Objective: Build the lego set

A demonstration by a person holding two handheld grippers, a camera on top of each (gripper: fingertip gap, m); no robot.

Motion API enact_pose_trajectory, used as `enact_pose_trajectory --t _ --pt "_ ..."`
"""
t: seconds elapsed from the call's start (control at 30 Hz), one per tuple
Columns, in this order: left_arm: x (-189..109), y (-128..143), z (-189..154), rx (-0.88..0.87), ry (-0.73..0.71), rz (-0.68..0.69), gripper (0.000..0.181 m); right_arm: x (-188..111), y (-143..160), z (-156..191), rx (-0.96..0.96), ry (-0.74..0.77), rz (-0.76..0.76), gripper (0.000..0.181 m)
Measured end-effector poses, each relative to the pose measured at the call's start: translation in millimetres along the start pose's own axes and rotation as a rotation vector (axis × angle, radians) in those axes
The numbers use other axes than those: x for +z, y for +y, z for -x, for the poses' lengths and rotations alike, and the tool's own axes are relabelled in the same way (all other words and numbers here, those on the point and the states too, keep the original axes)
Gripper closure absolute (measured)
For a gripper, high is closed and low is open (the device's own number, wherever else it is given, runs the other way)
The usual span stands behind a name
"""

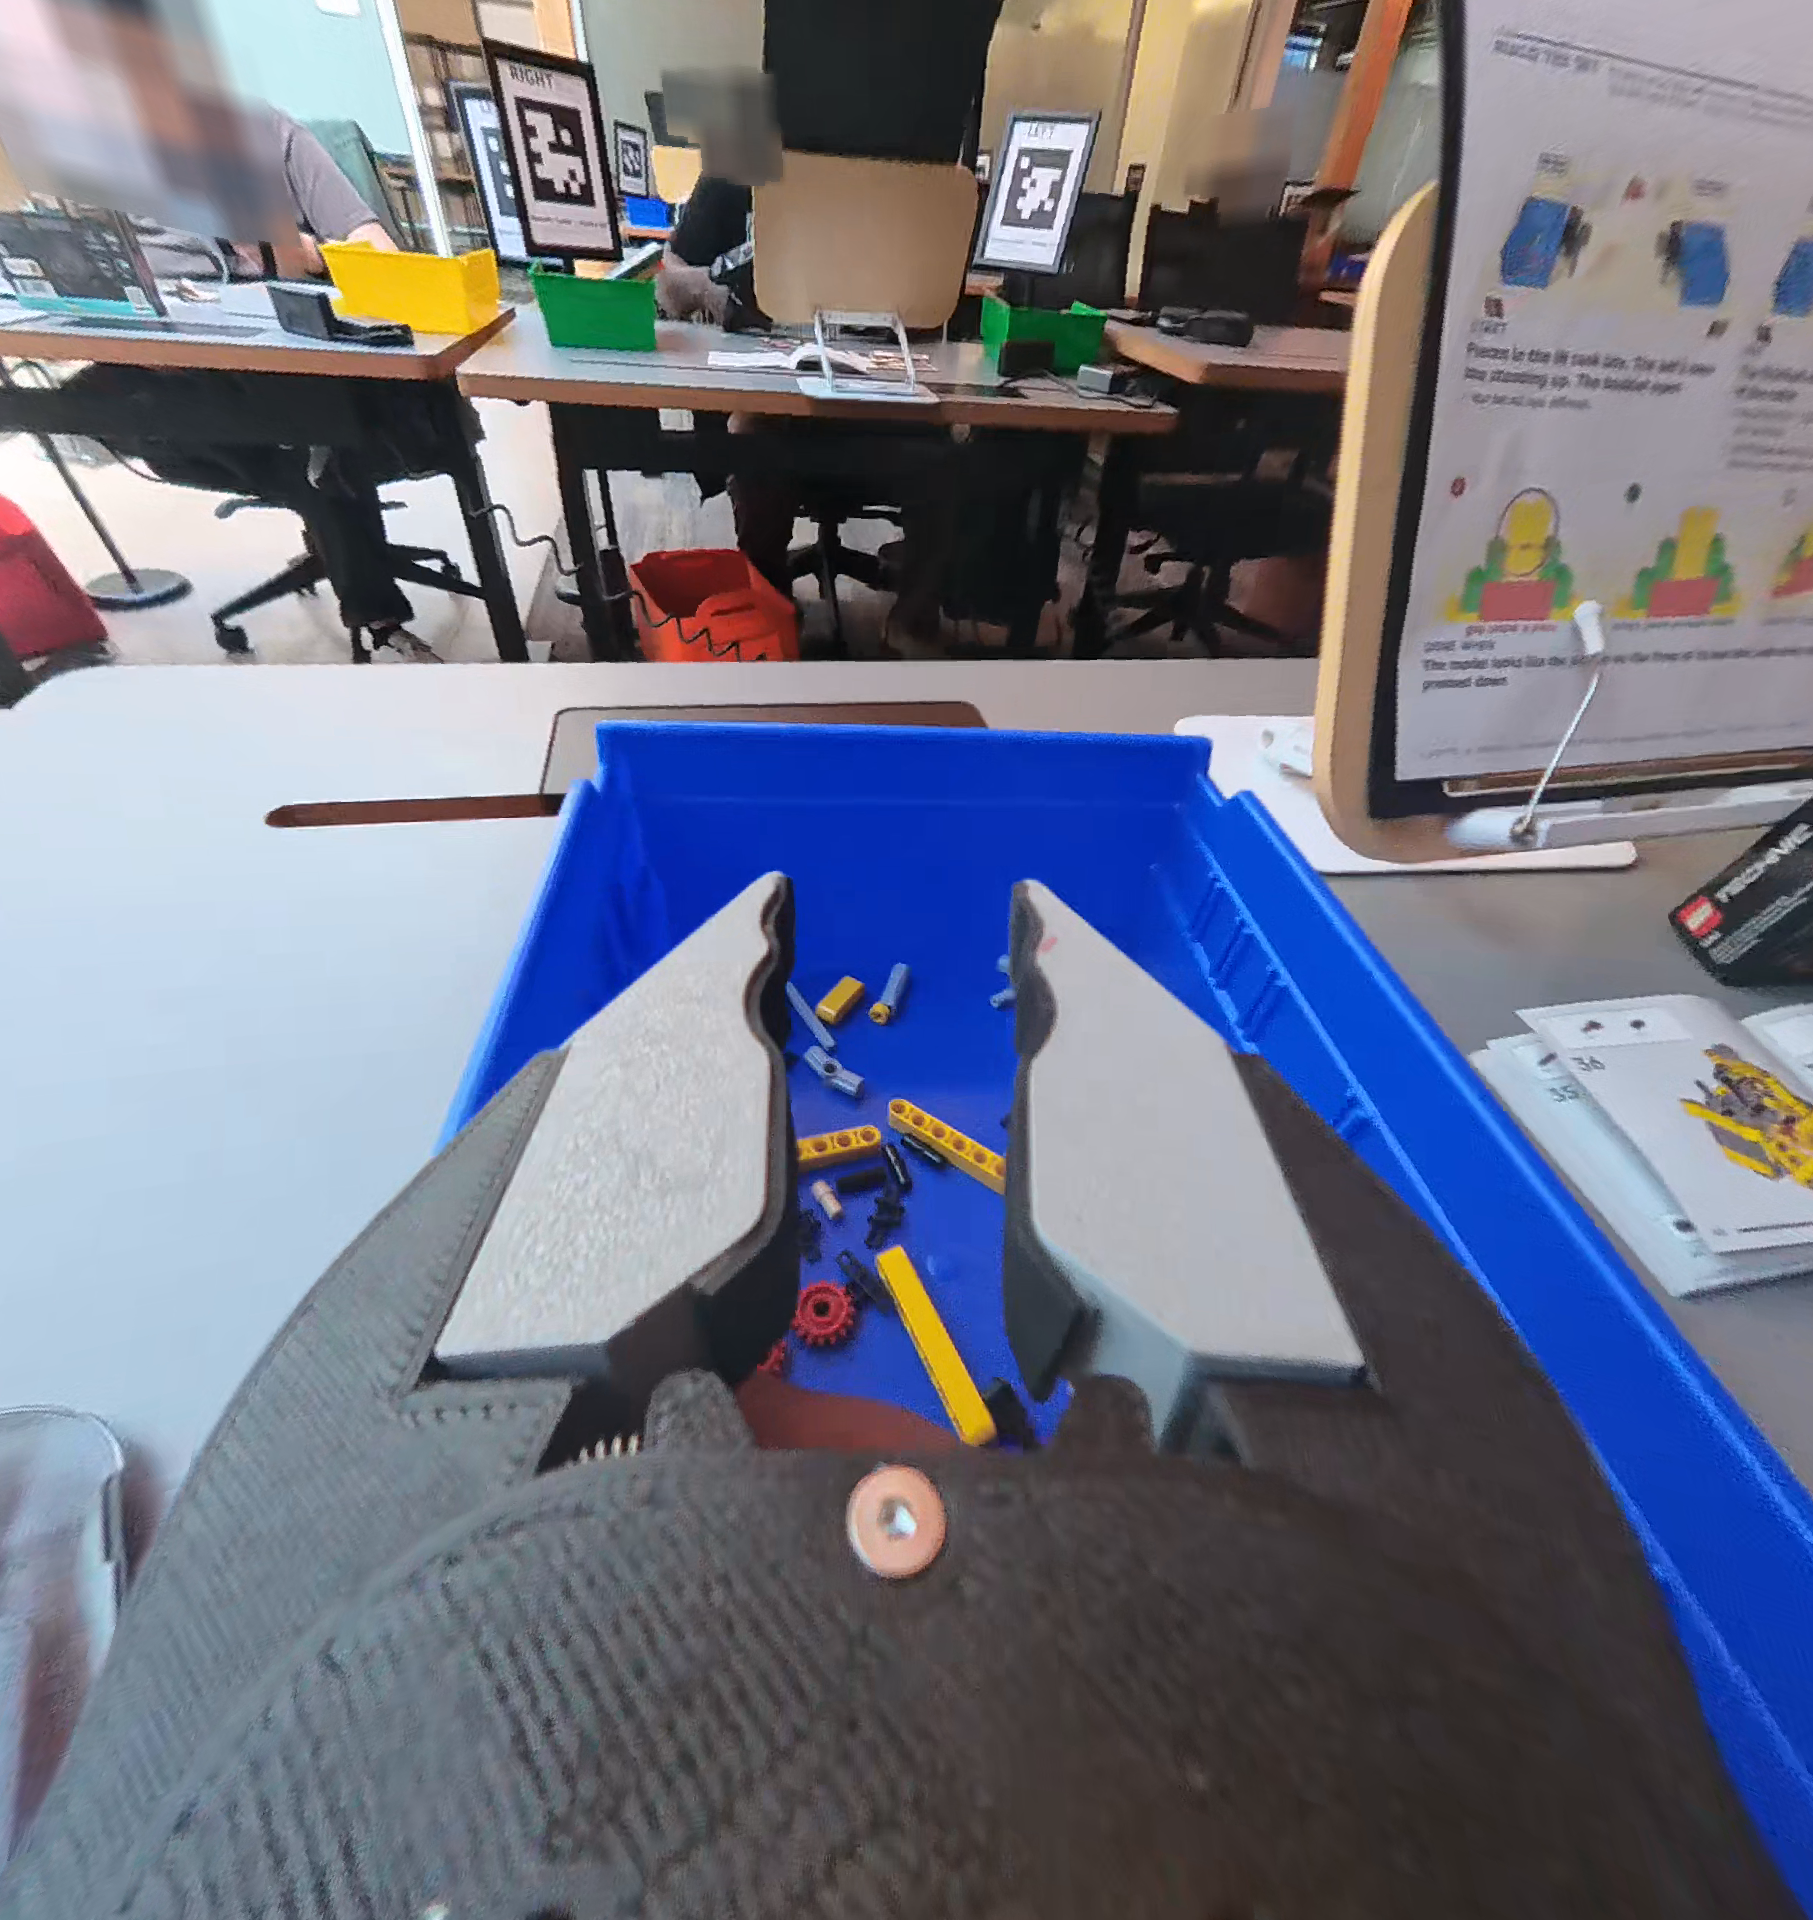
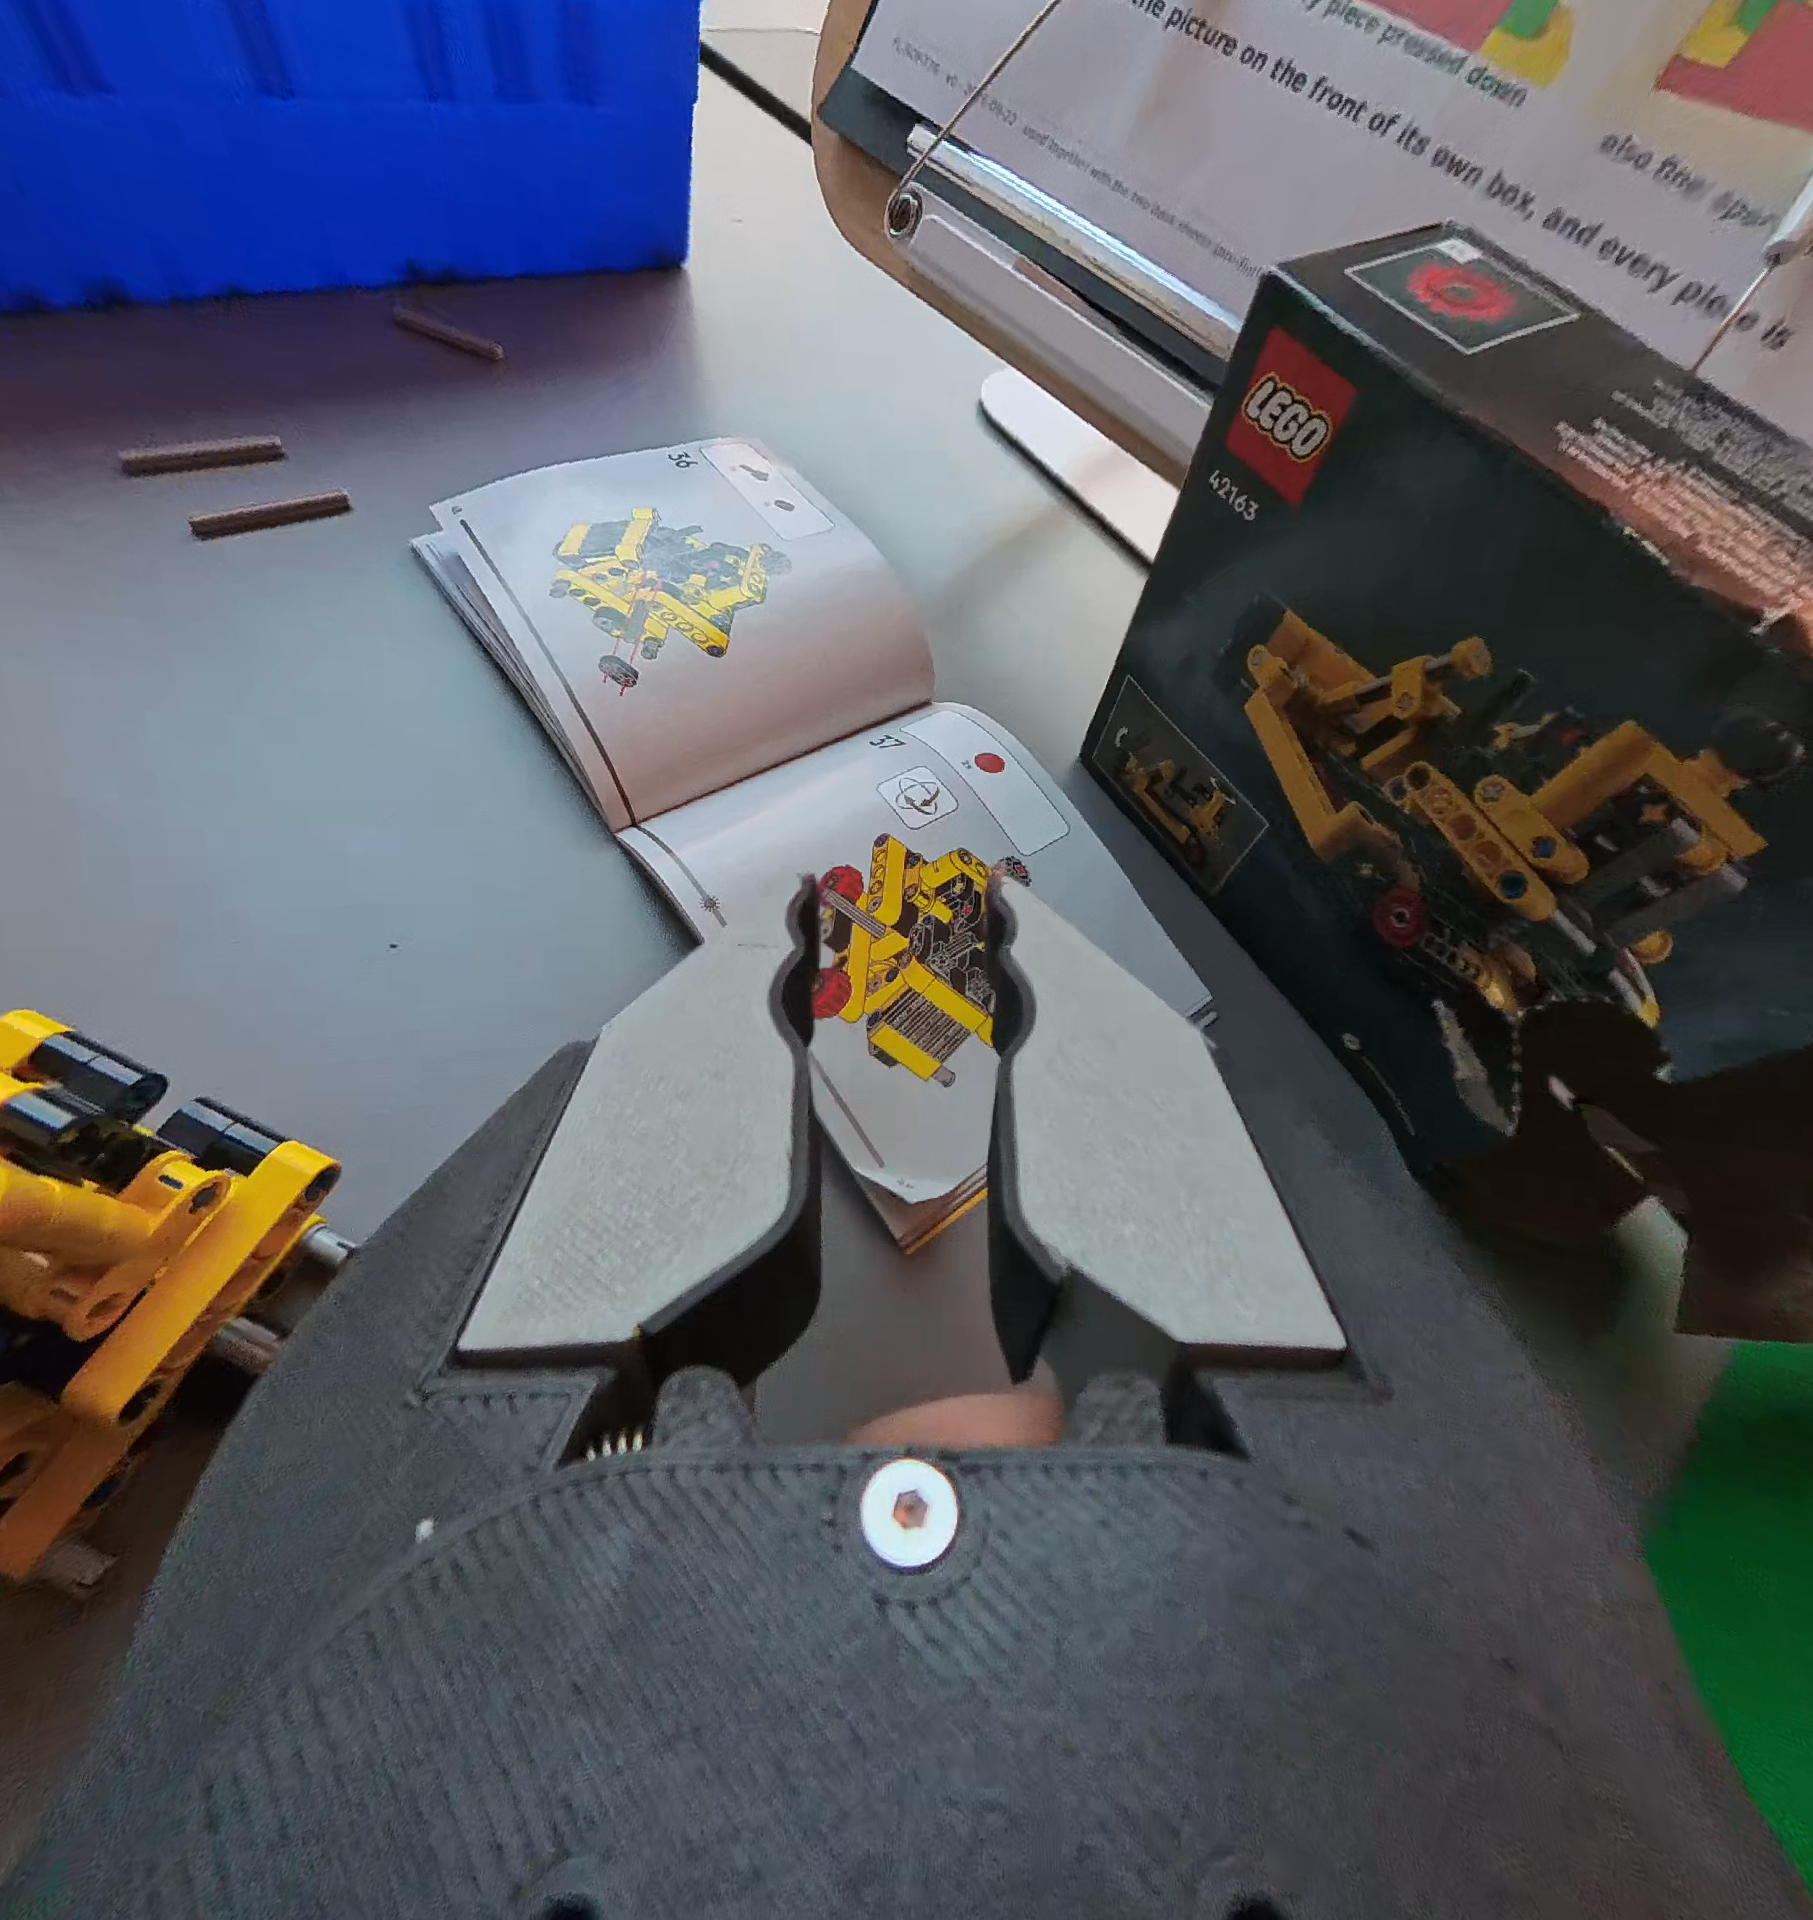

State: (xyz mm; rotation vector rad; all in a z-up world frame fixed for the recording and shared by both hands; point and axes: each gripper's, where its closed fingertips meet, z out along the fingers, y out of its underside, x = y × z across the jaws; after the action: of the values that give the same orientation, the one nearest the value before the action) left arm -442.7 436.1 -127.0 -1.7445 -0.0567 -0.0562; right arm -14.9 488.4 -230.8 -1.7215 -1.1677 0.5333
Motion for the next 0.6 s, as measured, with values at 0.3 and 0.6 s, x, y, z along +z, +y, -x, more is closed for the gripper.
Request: enact_pose_trajectory --t 0.3,0.6 --pt "-28 -33 5 0.11 -0.05 -0.167 0.162 3 -5 6 0.027 -0.12 -0.029 0.146" --pt "-36 -42 5 0.08 -0.057 -0.218 0.166 3 -6 11 -0.004 -0.14 -0.034 0.148"
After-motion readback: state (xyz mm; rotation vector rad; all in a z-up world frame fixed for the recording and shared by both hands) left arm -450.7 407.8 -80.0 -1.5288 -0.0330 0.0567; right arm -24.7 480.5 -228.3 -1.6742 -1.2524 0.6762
